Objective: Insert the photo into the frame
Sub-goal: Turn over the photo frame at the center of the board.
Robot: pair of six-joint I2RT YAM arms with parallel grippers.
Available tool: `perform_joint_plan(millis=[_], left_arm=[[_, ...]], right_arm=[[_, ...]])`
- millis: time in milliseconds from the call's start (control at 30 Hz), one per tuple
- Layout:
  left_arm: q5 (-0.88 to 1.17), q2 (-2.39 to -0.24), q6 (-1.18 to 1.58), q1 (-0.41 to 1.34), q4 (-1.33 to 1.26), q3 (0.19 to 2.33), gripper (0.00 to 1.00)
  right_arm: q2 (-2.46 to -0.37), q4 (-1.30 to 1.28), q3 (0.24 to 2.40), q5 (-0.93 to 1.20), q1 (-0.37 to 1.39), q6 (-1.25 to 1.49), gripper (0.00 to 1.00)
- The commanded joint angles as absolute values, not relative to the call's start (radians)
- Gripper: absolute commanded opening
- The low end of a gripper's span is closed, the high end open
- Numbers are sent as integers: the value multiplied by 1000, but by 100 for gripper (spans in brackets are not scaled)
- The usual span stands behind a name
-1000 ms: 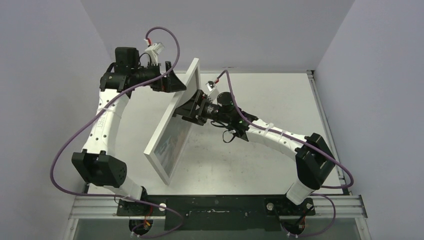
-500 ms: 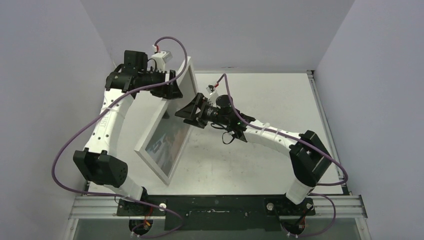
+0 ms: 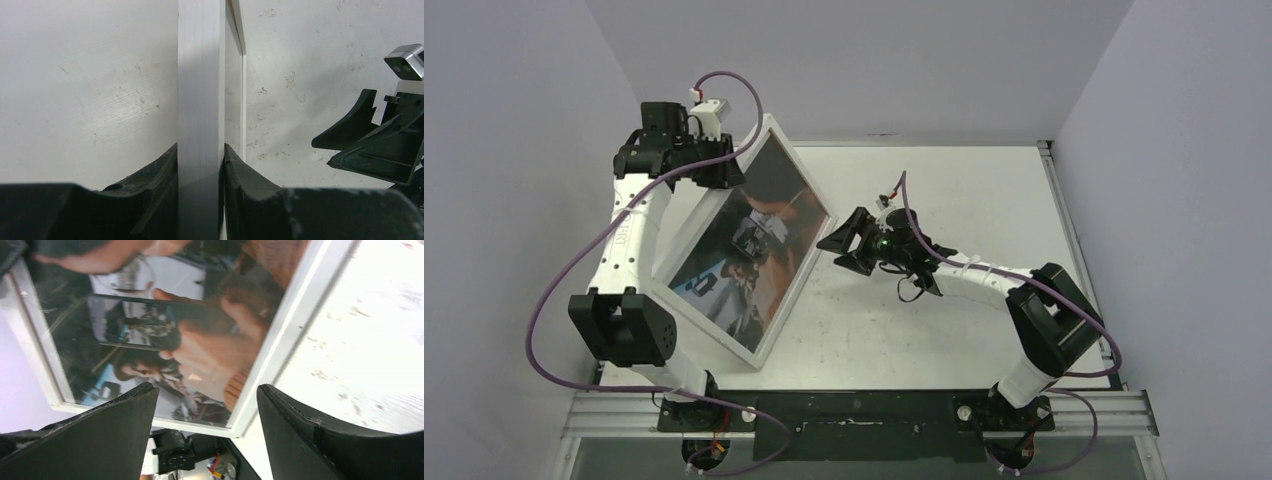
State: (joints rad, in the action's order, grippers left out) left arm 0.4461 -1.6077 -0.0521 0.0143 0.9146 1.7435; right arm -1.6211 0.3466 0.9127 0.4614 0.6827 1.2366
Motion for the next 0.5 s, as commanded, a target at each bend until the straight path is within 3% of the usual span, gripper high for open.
perform_joint_plan(millis=[0,200,467], left_arm=[[487,-1650,-80,5,835,1704,25],[603,-1735,-59,-31,724,1639,21],[657,-1928,46,-12,583,1687,15]], right_arm=[[-1609,369,849,465,670,1194,74],[-1637,426,737,456,667,1202,80],[-1638,455,683,448,701,1235,81]])
